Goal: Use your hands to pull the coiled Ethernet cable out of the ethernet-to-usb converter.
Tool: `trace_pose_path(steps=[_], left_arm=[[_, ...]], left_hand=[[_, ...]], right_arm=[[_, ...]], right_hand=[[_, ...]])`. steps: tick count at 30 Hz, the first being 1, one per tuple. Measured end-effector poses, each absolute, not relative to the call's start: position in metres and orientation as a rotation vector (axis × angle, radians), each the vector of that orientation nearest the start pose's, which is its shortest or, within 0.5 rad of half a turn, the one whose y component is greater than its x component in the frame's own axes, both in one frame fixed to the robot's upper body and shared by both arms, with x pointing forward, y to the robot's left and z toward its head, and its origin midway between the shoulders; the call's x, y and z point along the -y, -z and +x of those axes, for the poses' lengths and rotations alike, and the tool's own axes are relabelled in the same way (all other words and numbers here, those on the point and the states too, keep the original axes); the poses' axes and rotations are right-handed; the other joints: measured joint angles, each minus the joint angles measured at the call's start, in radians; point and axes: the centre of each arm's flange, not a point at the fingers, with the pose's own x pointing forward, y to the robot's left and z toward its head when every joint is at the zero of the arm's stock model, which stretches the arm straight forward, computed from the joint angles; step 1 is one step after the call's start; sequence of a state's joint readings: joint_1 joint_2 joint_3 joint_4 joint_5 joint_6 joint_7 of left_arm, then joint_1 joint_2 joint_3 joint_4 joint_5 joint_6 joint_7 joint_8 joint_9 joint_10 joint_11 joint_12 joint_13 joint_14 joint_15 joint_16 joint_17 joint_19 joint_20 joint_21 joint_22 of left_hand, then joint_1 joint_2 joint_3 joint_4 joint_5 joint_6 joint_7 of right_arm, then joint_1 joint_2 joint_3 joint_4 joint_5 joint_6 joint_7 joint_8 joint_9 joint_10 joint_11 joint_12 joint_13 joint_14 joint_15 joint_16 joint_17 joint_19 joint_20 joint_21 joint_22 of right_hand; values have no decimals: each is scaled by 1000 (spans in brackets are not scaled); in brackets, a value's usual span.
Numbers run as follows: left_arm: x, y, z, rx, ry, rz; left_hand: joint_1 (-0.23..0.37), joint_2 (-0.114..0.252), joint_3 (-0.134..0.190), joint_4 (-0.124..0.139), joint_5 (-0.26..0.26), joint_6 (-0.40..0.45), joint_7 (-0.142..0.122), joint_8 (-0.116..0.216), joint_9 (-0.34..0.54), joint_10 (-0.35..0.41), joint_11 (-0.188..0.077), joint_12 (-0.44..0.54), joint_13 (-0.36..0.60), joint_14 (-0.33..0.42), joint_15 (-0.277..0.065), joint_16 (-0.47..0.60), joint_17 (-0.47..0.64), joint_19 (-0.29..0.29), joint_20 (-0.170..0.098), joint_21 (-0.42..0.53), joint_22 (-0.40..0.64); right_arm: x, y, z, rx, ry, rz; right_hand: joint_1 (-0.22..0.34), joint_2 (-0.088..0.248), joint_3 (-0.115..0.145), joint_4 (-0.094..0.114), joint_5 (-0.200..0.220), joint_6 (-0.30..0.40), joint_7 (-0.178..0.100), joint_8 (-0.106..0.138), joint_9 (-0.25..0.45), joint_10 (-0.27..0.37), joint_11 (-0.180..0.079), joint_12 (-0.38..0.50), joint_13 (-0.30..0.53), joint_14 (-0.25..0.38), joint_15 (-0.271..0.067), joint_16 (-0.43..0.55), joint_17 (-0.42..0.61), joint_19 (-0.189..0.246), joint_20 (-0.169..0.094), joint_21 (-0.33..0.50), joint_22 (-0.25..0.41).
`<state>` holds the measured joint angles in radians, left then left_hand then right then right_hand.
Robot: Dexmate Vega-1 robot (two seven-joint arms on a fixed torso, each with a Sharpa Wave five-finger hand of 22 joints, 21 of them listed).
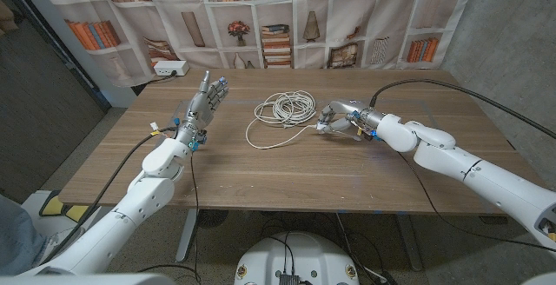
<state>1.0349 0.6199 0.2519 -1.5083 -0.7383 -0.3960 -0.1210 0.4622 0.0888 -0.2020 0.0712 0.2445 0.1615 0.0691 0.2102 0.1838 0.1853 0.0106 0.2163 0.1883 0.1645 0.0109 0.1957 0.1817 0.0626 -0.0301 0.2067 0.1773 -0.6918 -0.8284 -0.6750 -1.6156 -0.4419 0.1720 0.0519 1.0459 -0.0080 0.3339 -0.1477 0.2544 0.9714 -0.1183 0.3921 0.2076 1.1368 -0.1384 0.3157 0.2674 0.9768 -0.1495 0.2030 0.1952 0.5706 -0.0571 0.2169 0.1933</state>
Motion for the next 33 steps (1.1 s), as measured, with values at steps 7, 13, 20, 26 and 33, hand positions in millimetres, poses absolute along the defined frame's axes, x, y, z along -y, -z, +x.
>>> trace_pose_path(steps=[7,13,20,26,33], left_arm=[[-322,26,586,722,268,-38],[-323,24,581,719,258,-19],[-322,10,568,729,262,60],[-317,-17,549,740,218,224],[-315,-31,545,696,66,487]], left_hand=[[22,1,4,-4,0,8,2,0,0,11,0,0,0,5,-5,0,0,0,0,0,-1],[35,14,11,-11,0,19,2,0,0,18,0,0,0,16,-5,0,0,13,-2,5,-1],[166,33,52,-82,-13,94,-2,18,0,99,-5,12,0,109,-15,12,-5,127,-4,34,1],[303,21,84,-159,-32,238,-33,44,4,255,-49,28,0,273,-50,29,-5,282,-9,74,4],[344,-19,71,-187,-39,347,-56,64,2,367,-84,28,0,396,-64,35,-5,380,-9,98,7]], right_arm=[[201,-5,604,725,-314,-1457],[198,-8,605,675,-333,-1522],[195,-10,606,635,-361,-1571],[190,-18,605,627,-371,-1602],[185,-28,598,649,-366,-1622]], right_hand=[[0,0,-4,4,-7,0,0,-3,-1,0,0,-5,-9,-19,8,-15,-9,0,0,0,-2],[0,0,-9,9,-7,4,4,-6,-4,2,-2,-8,-19,-19,8,-15,-9,-5,5,0,-3],[0,0,-16,16,-8,4,4,-8,-9,7,-7,-19,-30,-19,8,-15,-14,-5,5,0,-3],[0,0,-16,16,-8,4,4,-11,-10,7,-7,-23,-36,-13,10,-15,-14,-9,2,0,-3],[2,1,-20,11,-11,4,4,-12,-10,11,-11,-23,-44,-12,8,-15,-14,-9,2,-3,-3]])
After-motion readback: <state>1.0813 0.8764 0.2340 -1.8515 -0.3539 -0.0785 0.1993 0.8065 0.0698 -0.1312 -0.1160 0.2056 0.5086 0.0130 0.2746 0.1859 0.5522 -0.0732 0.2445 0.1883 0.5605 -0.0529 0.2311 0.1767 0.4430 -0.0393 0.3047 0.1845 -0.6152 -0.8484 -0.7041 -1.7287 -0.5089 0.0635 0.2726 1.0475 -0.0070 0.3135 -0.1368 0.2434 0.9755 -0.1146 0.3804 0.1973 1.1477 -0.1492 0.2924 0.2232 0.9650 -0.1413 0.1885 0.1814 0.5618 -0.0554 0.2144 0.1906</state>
